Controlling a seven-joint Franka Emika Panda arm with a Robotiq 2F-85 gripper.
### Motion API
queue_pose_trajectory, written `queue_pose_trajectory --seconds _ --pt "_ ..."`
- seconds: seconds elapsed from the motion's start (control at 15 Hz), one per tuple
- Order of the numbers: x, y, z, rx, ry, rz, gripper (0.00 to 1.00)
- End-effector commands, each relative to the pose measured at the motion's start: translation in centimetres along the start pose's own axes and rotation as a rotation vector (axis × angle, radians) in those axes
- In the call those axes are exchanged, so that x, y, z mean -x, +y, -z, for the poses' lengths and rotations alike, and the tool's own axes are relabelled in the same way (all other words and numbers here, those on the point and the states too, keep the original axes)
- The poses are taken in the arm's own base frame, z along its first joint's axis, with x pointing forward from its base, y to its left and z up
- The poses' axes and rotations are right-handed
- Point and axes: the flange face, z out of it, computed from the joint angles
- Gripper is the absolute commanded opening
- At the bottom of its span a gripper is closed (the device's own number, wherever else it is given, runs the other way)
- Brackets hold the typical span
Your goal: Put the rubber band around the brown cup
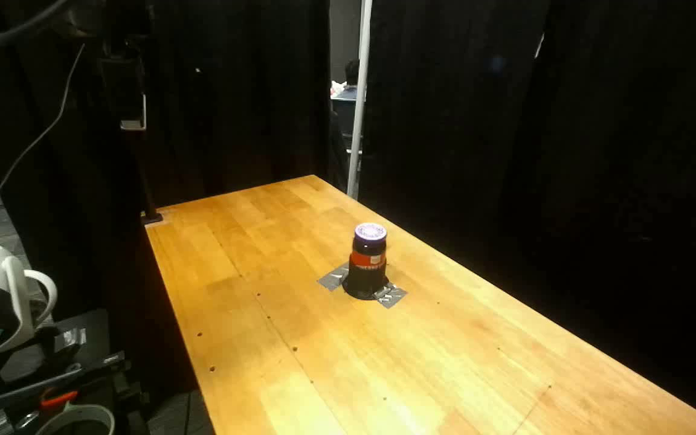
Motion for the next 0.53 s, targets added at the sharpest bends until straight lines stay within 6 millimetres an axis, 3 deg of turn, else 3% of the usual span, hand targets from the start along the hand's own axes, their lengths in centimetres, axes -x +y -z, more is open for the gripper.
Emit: queue_pose_trajectory --seconds 0.0,0.27,0.47 --pt "0.0 0.0 0.1 0.0 0.001 0.0 1.0" --pt "0.0 -0.1 0.3 -0.001 0.004 0.001 1.0" --pt "-3.3 0.6 -1.5 0.057 0.006 0.006 1.0"
